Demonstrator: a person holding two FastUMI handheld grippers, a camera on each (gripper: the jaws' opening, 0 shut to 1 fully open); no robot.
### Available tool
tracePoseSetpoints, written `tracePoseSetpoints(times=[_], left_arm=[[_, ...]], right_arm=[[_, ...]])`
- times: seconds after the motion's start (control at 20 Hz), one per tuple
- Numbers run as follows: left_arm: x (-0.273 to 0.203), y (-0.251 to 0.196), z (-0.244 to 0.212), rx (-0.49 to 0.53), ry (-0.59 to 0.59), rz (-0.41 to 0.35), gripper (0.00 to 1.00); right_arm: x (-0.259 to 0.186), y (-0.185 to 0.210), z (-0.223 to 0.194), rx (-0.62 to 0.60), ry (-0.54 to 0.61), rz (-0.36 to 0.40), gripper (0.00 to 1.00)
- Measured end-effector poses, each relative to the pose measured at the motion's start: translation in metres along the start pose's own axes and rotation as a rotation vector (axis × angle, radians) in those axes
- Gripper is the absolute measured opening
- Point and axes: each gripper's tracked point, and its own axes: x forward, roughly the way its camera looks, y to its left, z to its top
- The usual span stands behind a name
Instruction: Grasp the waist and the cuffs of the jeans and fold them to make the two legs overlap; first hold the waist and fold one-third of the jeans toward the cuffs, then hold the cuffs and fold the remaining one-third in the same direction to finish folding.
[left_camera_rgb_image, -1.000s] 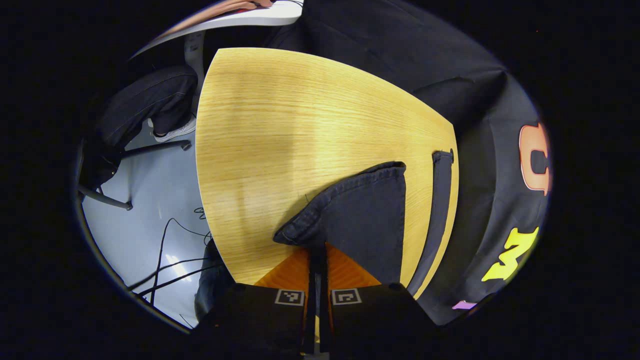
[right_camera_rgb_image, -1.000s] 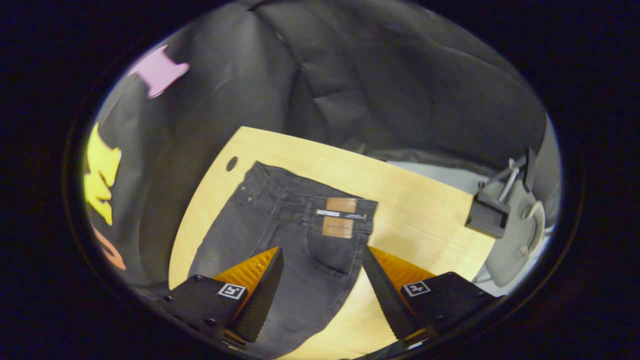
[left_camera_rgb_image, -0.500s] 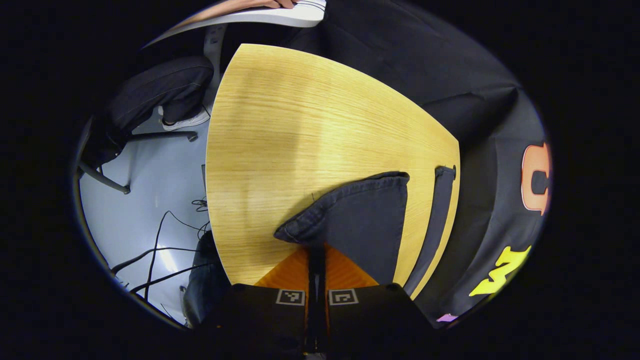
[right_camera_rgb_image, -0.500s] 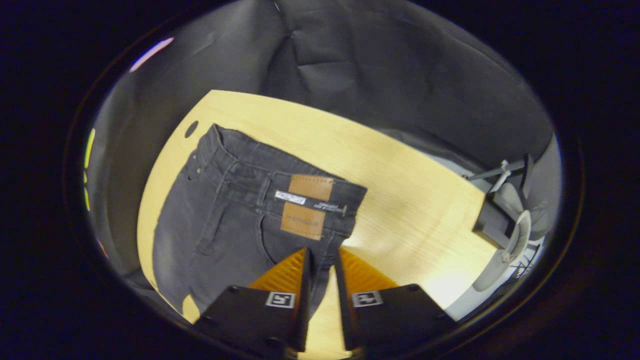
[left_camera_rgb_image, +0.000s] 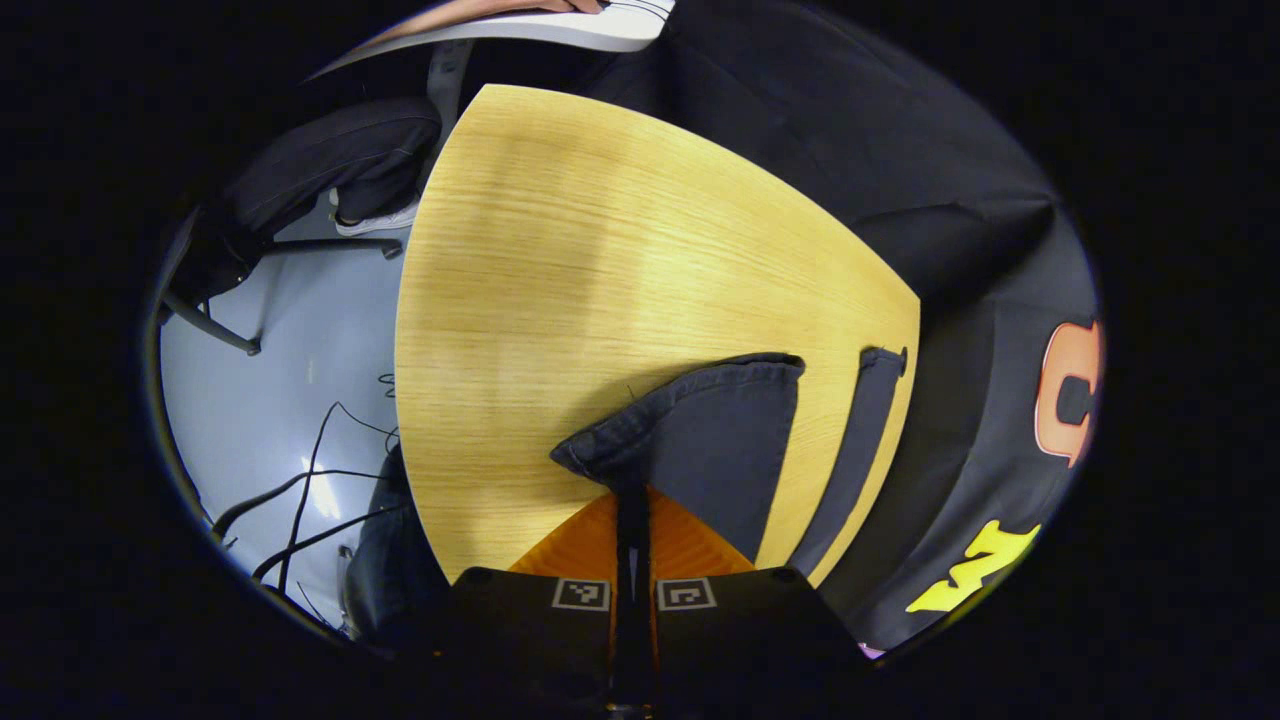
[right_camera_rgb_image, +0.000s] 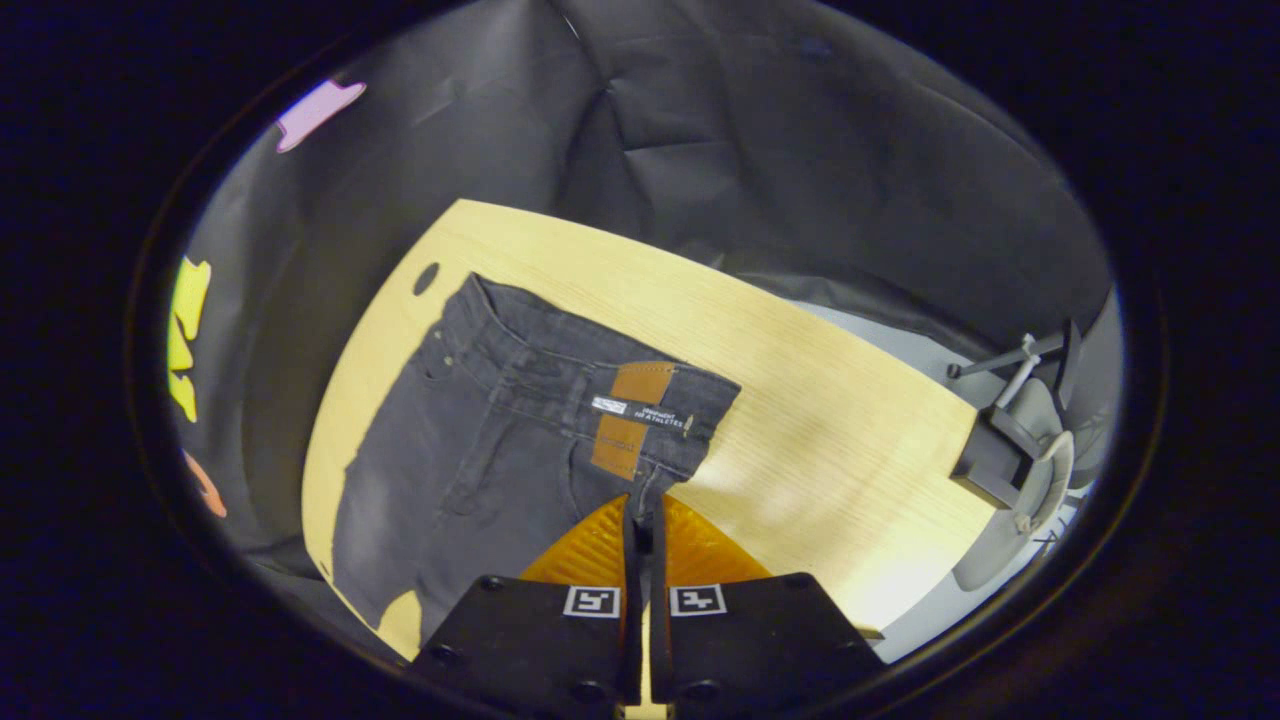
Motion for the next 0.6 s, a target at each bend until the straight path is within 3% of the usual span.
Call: tracePoseSetpoints(times=[0.35, 0.6], left_arm=[[-0.028, -0.091, 0.005, -0.032, 0.014, -0.142, 0.03], [-0.028, -0.165, 0.013, -0.056, -0.007, -0.227, 0.03]], right_arm=[[-0.047, 0.069, 0.031, 0.072, -0.034, 0.223, 0.04], [-0.057, 0.127, 0.061, 0.094, -0.044, 0.352, 0.03]])
